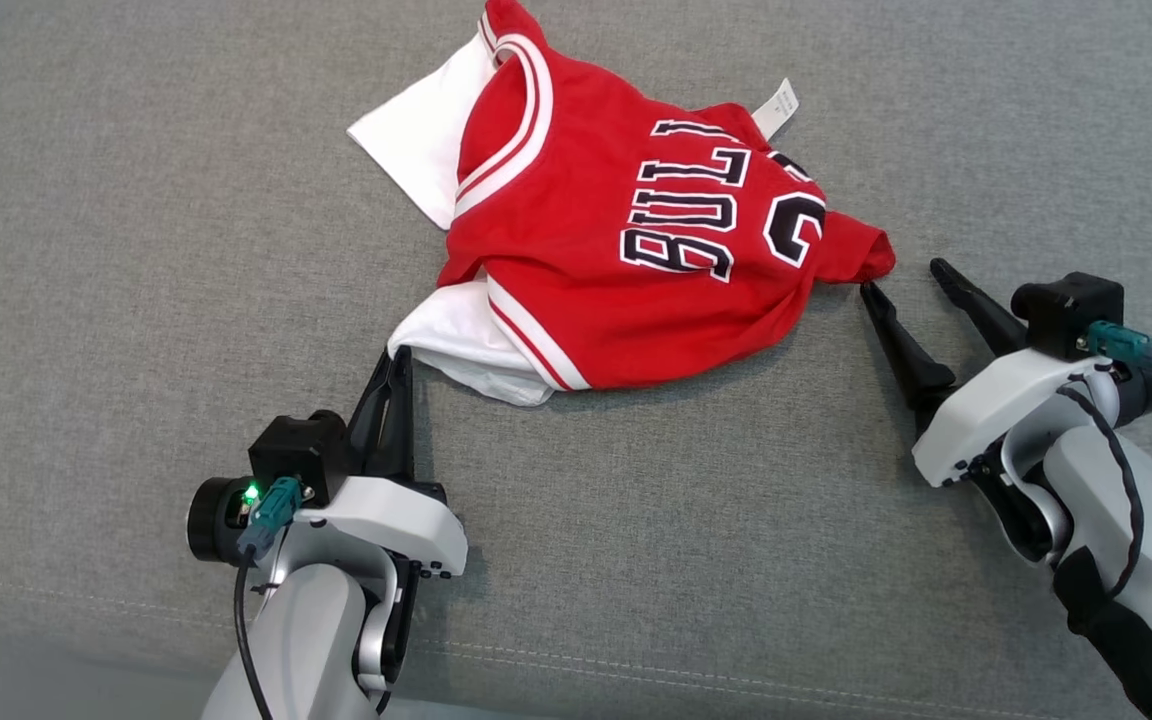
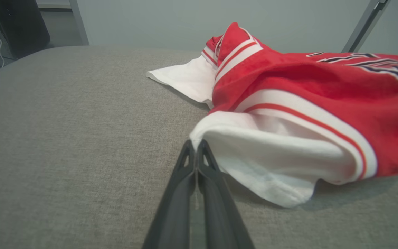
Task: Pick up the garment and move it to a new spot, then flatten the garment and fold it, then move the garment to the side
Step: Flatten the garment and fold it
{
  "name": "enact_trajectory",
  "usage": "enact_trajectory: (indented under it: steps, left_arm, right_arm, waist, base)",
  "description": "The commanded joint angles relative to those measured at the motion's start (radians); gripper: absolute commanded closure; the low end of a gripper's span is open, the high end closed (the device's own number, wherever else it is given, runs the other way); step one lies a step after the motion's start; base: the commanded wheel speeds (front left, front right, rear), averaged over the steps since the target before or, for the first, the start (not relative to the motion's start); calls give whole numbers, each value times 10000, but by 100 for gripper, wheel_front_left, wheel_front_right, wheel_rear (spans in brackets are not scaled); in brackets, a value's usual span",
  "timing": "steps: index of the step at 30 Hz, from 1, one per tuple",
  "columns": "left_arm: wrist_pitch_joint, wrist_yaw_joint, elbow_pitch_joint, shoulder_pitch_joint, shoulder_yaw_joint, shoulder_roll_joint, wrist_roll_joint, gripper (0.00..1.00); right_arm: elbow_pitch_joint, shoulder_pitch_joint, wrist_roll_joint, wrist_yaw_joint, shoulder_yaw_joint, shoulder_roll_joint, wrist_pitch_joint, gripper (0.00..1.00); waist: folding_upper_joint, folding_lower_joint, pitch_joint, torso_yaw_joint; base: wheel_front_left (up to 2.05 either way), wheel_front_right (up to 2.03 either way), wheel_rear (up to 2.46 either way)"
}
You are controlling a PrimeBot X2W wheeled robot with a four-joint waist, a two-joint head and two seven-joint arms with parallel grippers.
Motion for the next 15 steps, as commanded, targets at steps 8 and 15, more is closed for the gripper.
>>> enact_trajectory:
  steps: [8, 15]
  left_arm:
    - [-59, 40, -535, -507, -4, 119, -63, 100]
    - [-59, 174, -795, -649, 113, 117, -78, 100]
  right_arm:
    - [334, -689, 364, 0, 507, -233, -61, 100]
    - [404, -1071, 440, 0, 641, -469, -61, 100]
  waist:
    - [0, 0, 569, 435]
    - [0, 0, 631, 415]
  base:
    - [0, 0, 0]
    - [0, 0, 0]
